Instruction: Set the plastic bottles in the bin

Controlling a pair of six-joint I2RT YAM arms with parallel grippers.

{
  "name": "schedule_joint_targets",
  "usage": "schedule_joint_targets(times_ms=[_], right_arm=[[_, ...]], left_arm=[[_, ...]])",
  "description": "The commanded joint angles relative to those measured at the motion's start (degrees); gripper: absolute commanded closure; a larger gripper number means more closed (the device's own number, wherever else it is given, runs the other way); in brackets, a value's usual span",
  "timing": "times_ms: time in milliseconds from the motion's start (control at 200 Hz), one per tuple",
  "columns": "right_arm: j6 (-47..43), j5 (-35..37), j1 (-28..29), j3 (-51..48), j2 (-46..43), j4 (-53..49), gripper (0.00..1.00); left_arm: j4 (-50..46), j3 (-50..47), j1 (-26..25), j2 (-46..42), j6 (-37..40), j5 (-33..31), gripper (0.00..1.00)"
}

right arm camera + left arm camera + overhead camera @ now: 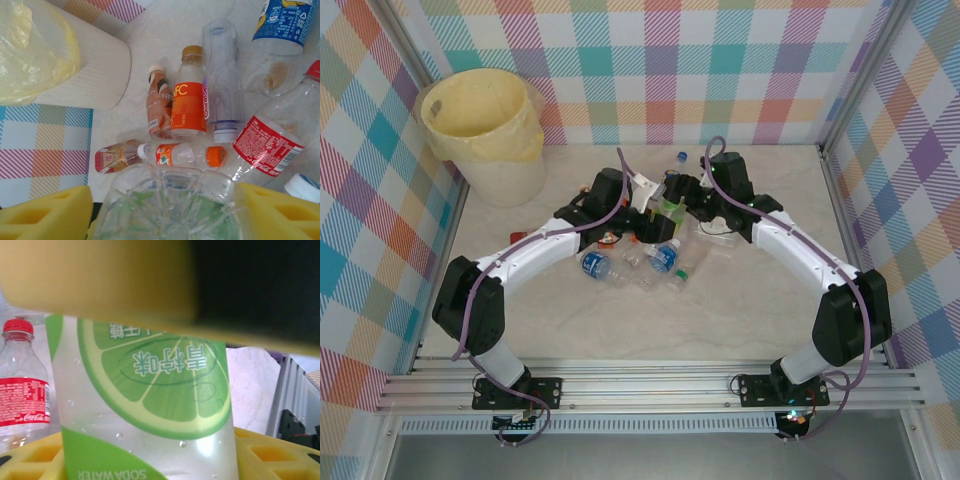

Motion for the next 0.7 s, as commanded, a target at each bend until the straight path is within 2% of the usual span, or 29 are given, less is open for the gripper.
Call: schedule_joint_targets(times_ms=[0,160,260,365,490,695], right_arm=[[1.3,-1.5,0.4,3.1,-2.7,1.5,0.19],[4.1,3.8,-1.6,1.3,-6.7,0.3,0.12],[2.1,6.0,-2.7,-2.8,-10.3,4.9,0.0],[-6.3,5.8,-2.8,-6.7,-13.5,10.3,0.0],[-15.9,4.2,-2.9,-9.3,-15.9,11.1,0.0],[-16.3,5.6,-2.9,-15.4,-19.0,16.0,0.0]], left_arm=[[3.2,-2.7,-0.4,-2.6,-0.9,-6.3,0.54],[6.6,-6.8,-0.2,-6.0,-1.7,-12.9,0.58],[7.6,-9.0,0.8,-8.5,-3.2,-17.2,0.58],[6.5,-9.7,2.1,-11.4,-5.5,-23.2,0.58],[0.6,-7.1,4.1,-13.8,-7.0,-29.1,0.58],[-7.9,0.8,7.3,-13.9,-7.6,-37.9,0.58]])
